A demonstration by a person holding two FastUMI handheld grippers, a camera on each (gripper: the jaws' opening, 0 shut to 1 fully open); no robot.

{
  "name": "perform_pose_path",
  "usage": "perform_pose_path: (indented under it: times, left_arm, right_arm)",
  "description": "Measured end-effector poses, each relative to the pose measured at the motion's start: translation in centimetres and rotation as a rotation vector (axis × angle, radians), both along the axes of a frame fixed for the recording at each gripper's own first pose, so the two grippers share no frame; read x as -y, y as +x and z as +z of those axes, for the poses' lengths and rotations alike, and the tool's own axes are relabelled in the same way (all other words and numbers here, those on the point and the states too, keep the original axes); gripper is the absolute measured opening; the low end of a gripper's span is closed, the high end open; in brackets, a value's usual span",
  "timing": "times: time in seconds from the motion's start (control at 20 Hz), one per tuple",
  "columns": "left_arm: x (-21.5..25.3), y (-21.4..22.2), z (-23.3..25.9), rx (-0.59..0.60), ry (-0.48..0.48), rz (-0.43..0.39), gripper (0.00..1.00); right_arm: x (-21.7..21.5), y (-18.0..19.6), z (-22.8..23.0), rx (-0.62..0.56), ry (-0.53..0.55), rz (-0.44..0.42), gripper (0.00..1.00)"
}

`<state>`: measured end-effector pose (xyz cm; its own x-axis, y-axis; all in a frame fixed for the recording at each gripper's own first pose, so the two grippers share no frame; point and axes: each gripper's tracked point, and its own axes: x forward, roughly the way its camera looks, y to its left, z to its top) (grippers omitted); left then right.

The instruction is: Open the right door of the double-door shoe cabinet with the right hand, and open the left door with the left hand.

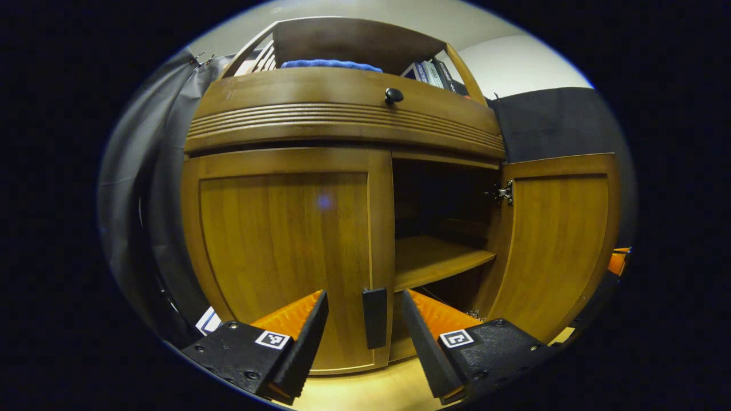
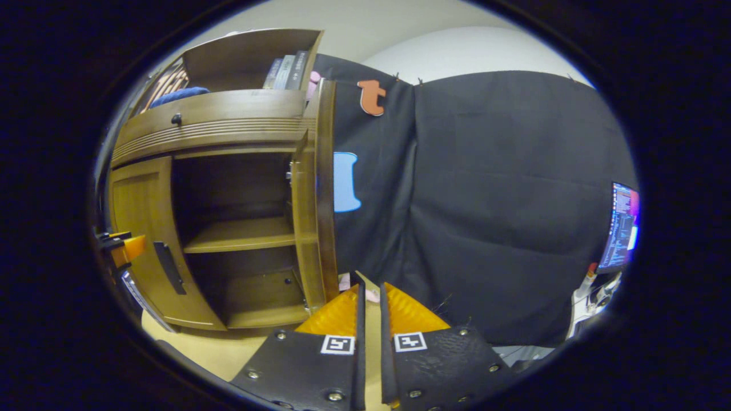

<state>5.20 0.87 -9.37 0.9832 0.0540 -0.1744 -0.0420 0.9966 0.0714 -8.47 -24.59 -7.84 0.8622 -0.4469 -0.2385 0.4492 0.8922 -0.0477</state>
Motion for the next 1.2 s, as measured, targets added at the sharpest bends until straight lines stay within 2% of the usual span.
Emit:
perform_pose_path:
  times: [0.1, 0.25, 0.75, 0.85, 0.9, 0.95, 1.05, 1.15, 1.2]
  left_arm:
    - [-0.1, 0.9, -1.0, -0.021, -0.005, 0.008, 0.75]
    - [-0.3, 2.2, -1.8, -0.033, -0.010, 0.023, 0.61]
    - [-0.5, 5.4, -4.6, -0.075, -0.046, 0.060, 0.56]
    - [-0.1, 5.8, -4.9, -0.073, -0.065, 0.054, 0.44]
    - [-0.1, 5.9, -4.9, -0.073, -0.064, 0.063, 0.44]
    - [-0.2, 5.8, -4.8, -0.072, -0.065, 0.064, 0.37]
    - [-0.2, 5.7, -4.8, -0.065, -0.075, 0.059, 0.37]
    - [-0.1, 5.6, -4.8, -0.067, -0.078, 0.050, 0.29]
    - [0.0, 5.3, -4.8, -0.069, -0.081, 0.048, 0.32]
  right_arm:
    - [1.2, -0.4, -0.2, -0.007, 0.008, -0.028, 0.11]
    - [1.2, -0.6, 0.3, 0.009, 0.031, -0.022, 0.11]
    - [0.9, -3.1, 1.7, 0.014, 0.006, -0.035, 0.11]
    - [0.9, -3.8, 1.5, 0.002, -0.002, -0.043, 0.11]
    - [0.8, -4.2, 1.4, -0.002, -0.001, -0.044, 0.11]
    - [0.7, -4.5, 1.5, -0.005, 0.001, -0.047, 0.11]
    - [0.5, -5.1, 1.6, -0.009, -0.001, -0.052, 0.11]
    - [0.1, -5.6, 1.8, -0.008, -0.003, -0.052, 0.11]
    - [-0.2, -5.9, 2.0, -0.005, -0.008, -0.048, 0.11]
